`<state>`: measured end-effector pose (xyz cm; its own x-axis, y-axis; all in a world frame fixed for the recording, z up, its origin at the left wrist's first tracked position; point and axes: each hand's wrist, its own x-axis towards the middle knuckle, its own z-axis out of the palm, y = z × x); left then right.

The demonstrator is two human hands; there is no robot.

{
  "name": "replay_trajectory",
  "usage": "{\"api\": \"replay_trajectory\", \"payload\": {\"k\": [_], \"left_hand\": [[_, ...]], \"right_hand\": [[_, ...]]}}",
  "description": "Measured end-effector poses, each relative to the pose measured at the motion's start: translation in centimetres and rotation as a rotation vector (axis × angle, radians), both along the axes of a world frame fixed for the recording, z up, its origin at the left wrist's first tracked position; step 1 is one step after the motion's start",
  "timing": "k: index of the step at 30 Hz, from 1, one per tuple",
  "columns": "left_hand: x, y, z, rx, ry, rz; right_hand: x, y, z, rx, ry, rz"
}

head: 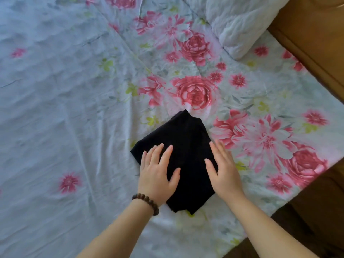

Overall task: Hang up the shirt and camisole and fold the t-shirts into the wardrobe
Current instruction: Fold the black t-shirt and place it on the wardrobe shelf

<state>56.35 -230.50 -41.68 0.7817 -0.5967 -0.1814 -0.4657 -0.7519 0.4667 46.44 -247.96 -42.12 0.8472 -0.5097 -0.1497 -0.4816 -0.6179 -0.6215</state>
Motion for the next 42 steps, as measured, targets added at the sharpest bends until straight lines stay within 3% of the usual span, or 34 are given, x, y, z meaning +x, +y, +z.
{"api": "replay_trajectory", "payload": {"k": [3,10,14,19,23,31,42], "left_hand": [[5.9,-1.4,1.9,-0.141,0.175,0.096],[14.3,-3.8,1.6,0.064,0.492,0.228],[16.3,-5.5,1.4,-0.086,0.822,0.425],[17.3,-7.1,1.6,0.064,0.904,0.36],[18.1,-8.0,2.0,0.185,0.957,0.31],[17.9,-7.9,0.9,0.26,0.757,0.044],[18.0,-6.3,0.4,0.185,0.87,0.201]], "right_hand": [[-1.1,0.1,2.3,0.323,-0.051,-0.462],[-2.9,0.6,2.7,0.912,-0.031,-1.236],[-2.9,1.0,3.0,1.326,0.016,-1.327],[-3.2,1.5,3.3,1.563,0.014,-1.333],[-3.2,2.9,2.7,1.604,0.024,-1.279],[-2.4,4.9,1.8,1.574,-0.089,-1.249],[-1.0,5.3,1.3,1.395,-0.028,-1.261]]}}
